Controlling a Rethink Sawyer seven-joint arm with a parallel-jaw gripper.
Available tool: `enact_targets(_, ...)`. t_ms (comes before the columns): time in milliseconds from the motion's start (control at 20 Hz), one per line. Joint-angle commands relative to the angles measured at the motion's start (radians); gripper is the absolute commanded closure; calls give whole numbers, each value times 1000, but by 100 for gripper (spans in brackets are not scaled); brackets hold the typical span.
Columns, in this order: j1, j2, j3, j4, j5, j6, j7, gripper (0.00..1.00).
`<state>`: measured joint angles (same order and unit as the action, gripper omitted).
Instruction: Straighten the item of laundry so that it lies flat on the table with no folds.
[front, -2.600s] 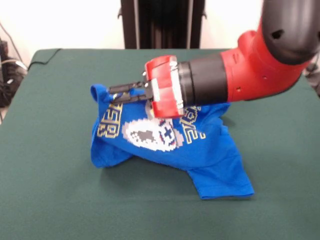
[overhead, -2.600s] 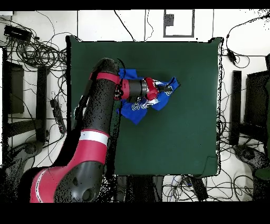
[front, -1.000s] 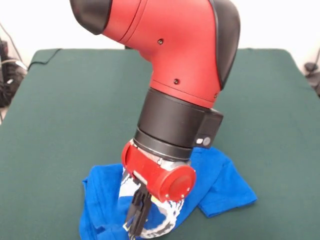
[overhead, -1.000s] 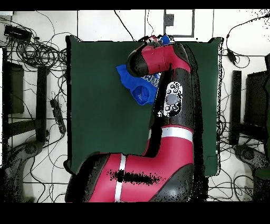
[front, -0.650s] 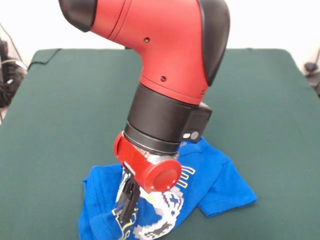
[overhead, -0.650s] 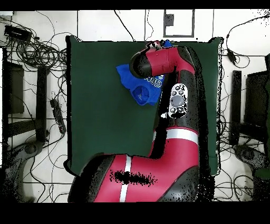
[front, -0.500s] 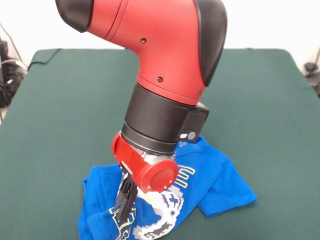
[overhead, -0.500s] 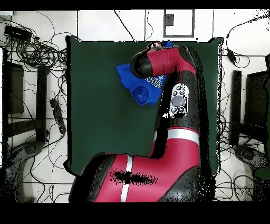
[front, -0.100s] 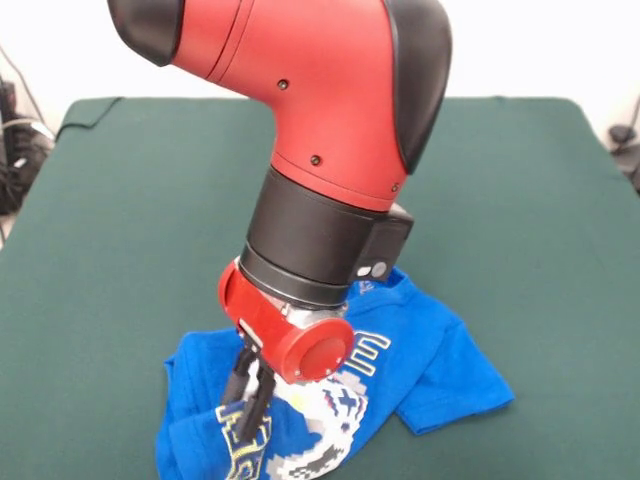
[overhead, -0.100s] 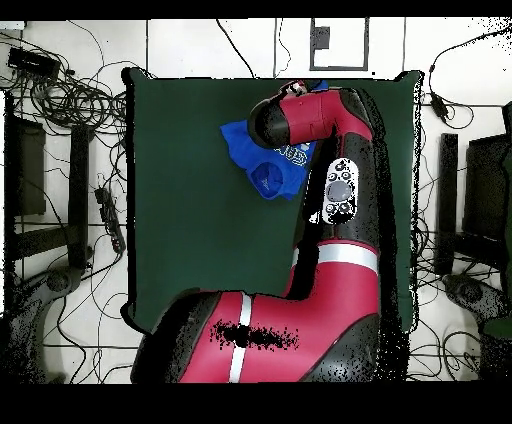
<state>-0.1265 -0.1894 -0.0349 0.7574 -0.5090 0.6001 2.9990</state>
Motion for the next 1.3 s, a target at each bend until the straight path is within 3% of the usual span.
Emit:
enact_targets(50, 8, 3, 93, 106, -38, 90, -372, 0)
enact_targets(450, 50, -24, 25, 105, -18, 139, -304, 0)
enact_targets(600, 54, -76, 28, 128, 0, 179, -339, 0)
enact_targets(800, 51, -178, 42, 169, 38, 322, -430, 0)
enact_targets(1300, 56, -256, 30, 298, 12, 318, -339, 0)
